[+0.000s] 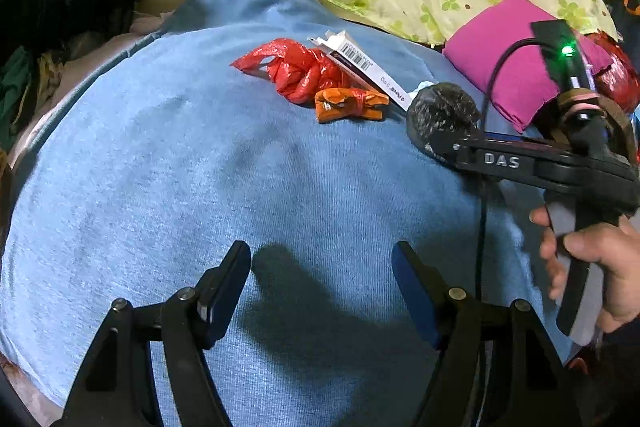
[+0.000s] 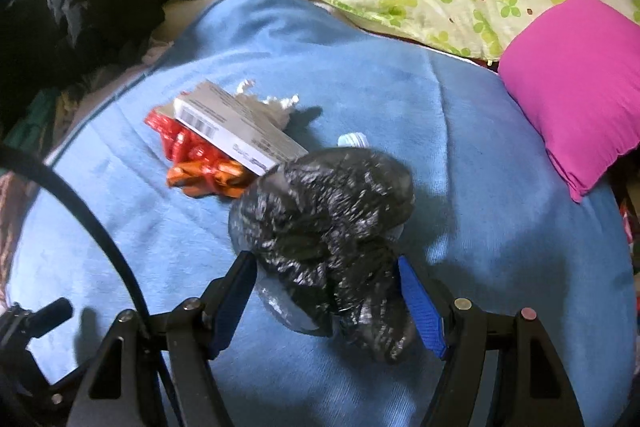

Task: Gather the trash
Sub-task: 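Close the right tool on the black plastic bag and lift it, then grasp the orange tied bag with the left tool while the right tool holds the black bag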

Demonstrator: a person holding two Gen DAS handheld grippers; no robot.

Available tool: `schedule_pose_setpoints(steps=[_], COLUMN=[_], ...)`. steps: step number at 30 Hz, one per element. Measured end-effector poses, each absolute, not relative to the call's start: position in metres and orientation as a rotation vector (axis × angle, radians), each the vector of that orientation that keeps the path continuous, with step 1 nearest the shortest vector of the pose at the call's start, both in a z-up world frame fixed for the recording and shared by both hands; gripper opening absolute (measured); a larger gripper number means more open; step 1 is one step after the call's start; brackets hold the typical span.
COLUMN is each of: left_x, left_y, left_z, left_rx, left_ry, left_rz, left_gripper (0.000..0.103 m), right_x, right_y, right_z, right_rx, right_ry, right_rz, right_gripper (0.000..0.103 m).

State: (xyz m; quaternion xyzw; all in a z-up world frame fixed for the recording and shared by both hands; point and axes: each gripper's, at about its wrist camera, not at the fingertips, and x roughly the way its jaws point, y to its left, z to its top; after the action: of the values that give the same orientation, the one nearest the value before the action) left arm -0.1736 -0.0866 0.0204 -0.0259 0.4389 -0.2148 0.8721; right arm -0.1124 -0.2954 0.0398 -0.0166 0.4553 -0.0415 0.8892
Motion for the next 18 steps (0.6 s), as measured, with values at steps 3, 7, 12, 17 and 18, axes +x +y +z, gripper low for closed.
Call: schedule_pose_setpoints(steps=[3,7,12,17,18], left_x=[-0.174,-0.173,-0.174,-0.175,-0.175], left_y=[-0.088,-0.089,-0.090,-0.090,-0.091], left_z=[0.020,0.018,0.017,0.017,0.016], left_rx=[-0.052,-0.048,-0.037,-0.030,-0.026], left_ry=[0.917,0.922,0.920,0.916,0.916], left_rz=[-0.446,-0.443,-0.439,-0.428,-0.426], left_gripper=[0.073,0.073,0.073,0.073,0.073], right_x=[-0.108,-0.110,-0.126,-0.167,-0.173], right_y=[-0.299,-0.306,-0.316,-0.322,-0.321], right_z=[0.034,0.035,0.044,0.053,0.053], right_rx=[-0.052,-0.015,0.079,0.229,0.251], right_ry=[0.951,0.951,0.916,0.848,0.838], right_rz=[-0.101,-0.106,-0.106,-0.086,-0.084], right_gripper=[0.076,0.050,0.043,0.042,0.042])
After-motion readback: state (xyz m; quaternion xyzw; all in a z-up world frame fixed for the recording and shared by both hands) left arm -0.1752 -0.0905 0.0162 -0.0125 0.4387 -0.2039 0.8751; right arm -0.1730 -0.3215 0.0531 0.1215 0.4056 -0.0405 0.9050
